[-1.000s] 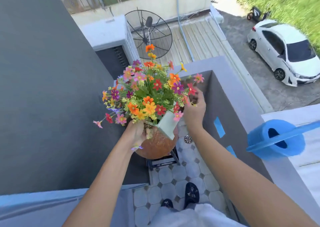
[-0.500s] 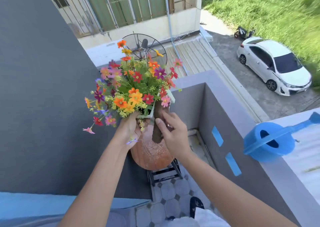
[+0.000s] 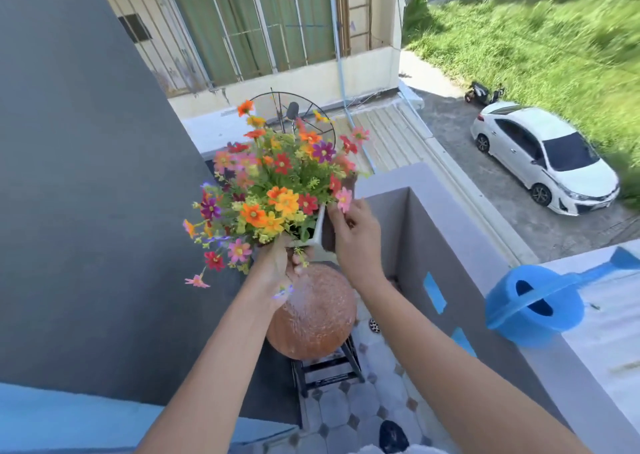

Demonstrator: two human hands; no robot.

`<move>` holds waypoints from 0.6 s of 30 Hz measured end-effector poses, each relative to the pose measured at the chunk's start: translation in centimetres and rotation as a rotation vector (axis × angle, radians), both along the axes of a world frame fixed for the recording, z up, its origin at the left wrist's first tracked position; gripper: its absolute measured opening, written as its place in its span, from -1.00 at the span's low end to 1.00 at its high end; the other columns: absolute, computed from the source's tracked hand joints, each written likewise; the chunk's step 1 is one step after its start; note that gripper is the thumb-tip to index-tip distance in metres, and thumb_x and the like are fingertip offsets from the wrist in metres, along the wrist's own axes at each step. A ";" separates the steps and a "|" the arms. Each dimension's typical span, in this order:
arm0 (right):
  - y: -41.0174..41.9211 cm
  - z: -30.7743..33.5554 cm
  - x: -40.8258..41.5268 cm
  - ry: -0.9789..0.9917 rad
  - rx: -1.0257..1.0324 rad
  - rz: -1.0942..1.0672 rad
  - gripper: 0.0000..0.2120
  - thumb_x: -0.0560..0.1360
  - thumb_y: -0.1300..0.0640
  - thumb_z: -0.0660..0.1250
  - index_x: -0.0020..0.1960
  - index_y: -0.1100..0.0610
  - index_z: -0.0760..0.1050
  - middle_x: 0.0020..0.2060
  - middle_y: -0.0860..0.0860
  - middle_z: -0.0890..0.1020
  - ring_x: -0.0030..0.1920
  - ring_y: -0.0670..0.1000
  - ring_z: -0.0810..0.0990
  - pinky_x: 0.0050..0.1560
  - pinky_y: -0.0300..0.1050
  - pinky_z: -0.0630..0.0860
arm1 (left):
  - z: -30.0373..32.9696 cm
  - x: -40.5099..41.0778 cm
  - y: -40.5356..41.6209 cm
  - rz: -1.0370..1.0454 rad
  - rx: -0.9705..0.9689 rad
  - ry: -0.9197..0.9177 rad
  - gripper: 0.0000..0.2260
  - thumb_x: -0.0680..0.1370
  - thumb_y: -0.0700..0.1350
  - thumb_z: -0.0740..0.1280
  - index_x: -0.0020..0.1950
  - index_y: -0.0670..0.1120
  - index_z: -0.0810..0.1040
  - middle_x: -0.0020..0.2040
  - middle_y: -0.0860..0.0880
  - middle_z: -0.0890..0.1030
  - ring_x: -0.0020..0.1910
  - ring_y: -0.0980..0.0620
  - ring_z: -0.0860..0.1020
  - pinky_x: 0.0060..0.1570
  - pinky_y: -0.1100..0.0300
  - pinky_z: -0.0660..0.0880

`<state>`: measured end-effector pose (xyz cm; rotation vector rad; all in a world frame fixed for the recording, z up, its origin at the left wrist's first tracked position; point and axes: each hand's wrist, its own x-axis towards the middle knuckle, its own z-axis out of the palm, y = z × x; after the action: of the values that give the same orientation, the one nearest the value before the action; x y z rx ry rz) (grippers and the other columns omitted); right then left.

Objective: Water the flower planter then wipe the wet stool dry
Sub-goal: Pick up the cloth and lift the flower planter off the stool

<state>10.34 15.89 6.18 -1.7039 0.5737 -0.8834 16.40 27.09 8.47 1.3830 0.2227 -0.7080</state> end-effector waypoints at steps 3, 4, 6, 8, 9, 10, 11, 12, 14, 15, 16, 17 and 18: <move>1.4 -2.6 -1.8 -0.013 -0.069 0.070 -0.80 0.59 0.19 0.34 0.16 0.19 0.66 -0.18 0.00 0.50 -0.16 -0.20 0.49 -0.14 -0.37 0.36 | 0.5 0.5 0.1 0.026 -0.058 0.029 -0.88 0.68 -0.24 0.13 -0.01 -0.23 0.41 -0.32 -0.23 0.49 -0.44 0.01 0.28 -0.65 0.31 0.25; 1.3 -3.7 -2.3 0.016 -0.092 0.079 -0.76 0.59 0.18 0.34 0.23 0.18 0.63 -0.17 -0.02 0.50 -0.15 -0.23 0.49 -0.12 -0.41 0.36 | 0.6 0.6 0.2 0.023 -0.058 0.037 -0.88 0.68 -0.24 0.14 -0.01 -0.23 0.41 -0.36 -0.23 0.53 -0.44 0.01 0.28 -0.65 0.31 0.25; 1.0 -5.9 -2.9 0.095 -0.089 0.053 -0.73 0.58 0.16 0.34 0.27 0.14 0.62 -0.15 -0.02 0.52 -0.13 -0.18 0.51 -0.09 -0.36 0.39 | 0.5 0.9 0.4 0.015 -0.033 0.050 -0.86 0.67 -0.25 0.15 -0.06 -0.22 0.41 -0.47 -0.20 0.56 -0.48 0.02 0.30 -0.65 0.30 0.24; 0.5 -7.2 -3.1 0.170 0.042 0.031 -0.72 0.60 0.15 0.34 0.29 0.13 0.59 -0.16 -0.01 0.52 -0.12 -0.07 0.54 -0.07 -0.21 0.40 | 0.3 1.0 0.2 -0.004 -0.016 0.062 -0.84 0.69 -0.25 0.12 -0.06 -0.23 0.40 -0.52 -0.18 0.55 -0.61 0.07 0.33 -0.67 0.32 0.24; 0.3 -7.4 -3.1 0.185 0.097 0.019 -0.71 0.60 0.15 0.33 0.31 0.14 0.58 -0.17 -0.01 0.51 -0.13 -0.06 0.54 -0.06 -0.19 0.39 | 0.3 0.9 0.1 -0.013 -0.015 0.059 -0.82 0.70 -0.26 0.08 -0.06 -0.23 0.41 -0.52 -0.18 0.56 -0.66 0.10 0.33 -0.68 0.33 0.24; 0.3 -7.3 -2.9 0.176 0.130 0.010 -0.71 0.61 0.15 0.32 0.31 0.14 0.58 -0.18 -0.02 0.50 -0.14 -0.08 0.53 -0.07 -0.20 0.38 | 0.3 0.8 -0.1 -0.018 -0.012 0.047 -0.77 0.70 -0.28 0.04 -0.08 -0.21 0.41 -0.49 -0.18 0.56 -0.68 0.12 0.33 -0.68 0.34 0.24; 0.3 -6.8 -2.6 0.151 0.157 0.003 -0.73 0.61 0.14 0.31 0.29 0.14 0.60 -0.20 -0.02 0.49 -0.17 -0.10 0.52 -0.10 -0.21 0.37 | 0.2 0.7 -0.2 -0.019 -0.002 0.030 -0.73 0.70 -0.30 0.00 -0.10 -0.19 0.41 -0.44 -0.20 0.55 -0.68 0.14 0.33 -0.68 0.34 0.25; 0.4 -6.0 -2.3 0.118 0.174 0.000 -0.78 0.62 0.13 0.30 0.19 0.13 0.64 -0.24 -0.02 0.47 -0.21 -0.10 0.50 -0.15 -0.21 0.36 | 0.3 0.5 -0.3 -0.024 0.015 0.007 -0.71 0.70 -0.31 -0.02 -0.12 -0.18 0.40 -0.38 -0.22 0.53 -0.68 0.14 0.33 -0.68 0.35 0.25; 0.6 -3.6 -1.7 0.040 0.181 -0.010 -0.74 0.62 0.11 0.30 -0.21 0.13 0.60 -0.32 0.01 0.42 -0.32 -0.05 0.42 -0.23 -0.10 0.33 | 0.4 0.2 -0.8 -0.029 0.046 -0.039 -0.70 0.70 -0.31 -0.05 -0.13 -0.19 0.39 -0.28 -0.20 0.46 -0.67 0.15 0.32 -0.67 0.35 0.23; 0.6 -2.4 -1.4 -0.001 0.184 -0.025 -0.66 0.62 0.10 0.31 -0.33 0.11 0.48 -0.36 0.01 0.40 -0.35 -0.05 0.38 -0.27 -0.09 0.30 | 0.2 0.3 -1.1 -0.025 0.052 -0.053 -0.70 0.69 -0.31 -0.05 -0.14 -0.18 0.38 -0.27 -0.18 0.42 -0.67 0.15 0.31 -0.67 0.35 0.22; 0.6 -1.1 -1.1 -0.044 0.196 -0.034 -0.61 0.62 0.11 0.31 -0.39 0.05 0.41 -0.40 -0.04 0.40 -0.37 -0.08 0.36 -0.29 -0.10 0.29 | 0.2 0.4 -1.3 -0.014 0.046 -0.052 -0.71 0.68 -0.31 -0.02 -0.16 -0.18 0.39 -0.30 -0.15 0.38 -0.68 0.14 0.31 -0.67 0.35 0.20; 0.4 -0.1 -0.8 -0.079 0.190 -0.034 -0.58 0.61 0.14 0.32 -0.40 -0.05 0.38 -0.43 -0.13 0.41 -0.38 -0.15 0.36 -0.28 -0.16 0.28 | 0.3 0.5 -1.5 -0.004 0.032 -0.040 -0.72 0.67 -0.30 0.03 -0.18 -0.18 0.40 -0.35 -0.14 0.37 -0.69 0.13 0.30 -0.67 0.36 0.20; 0.2 0.8 -0.6 -0.108 0.165 -0.033 -0.59 0.61 0.18 0.31 -0.38 -0.09 0.43 -0.43 -0.17 0.42 -0.37 -0.19 0.39 -0.26 -0.23 0.27 | 0.4 0.6 -1.6 -0.008 0.009 -0.025 -0.74 0.66 -0.28 0.07 -0.19 -0.21 0.42 -0.39 -0.15 0.39 -0.68 0.11 0.30 -0.68 0.36 0.21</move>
<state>9.72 16.07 6.93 -1.4931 0.5863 -0.9203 16.96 25.47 8.91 1.4011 0.2003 -0.6970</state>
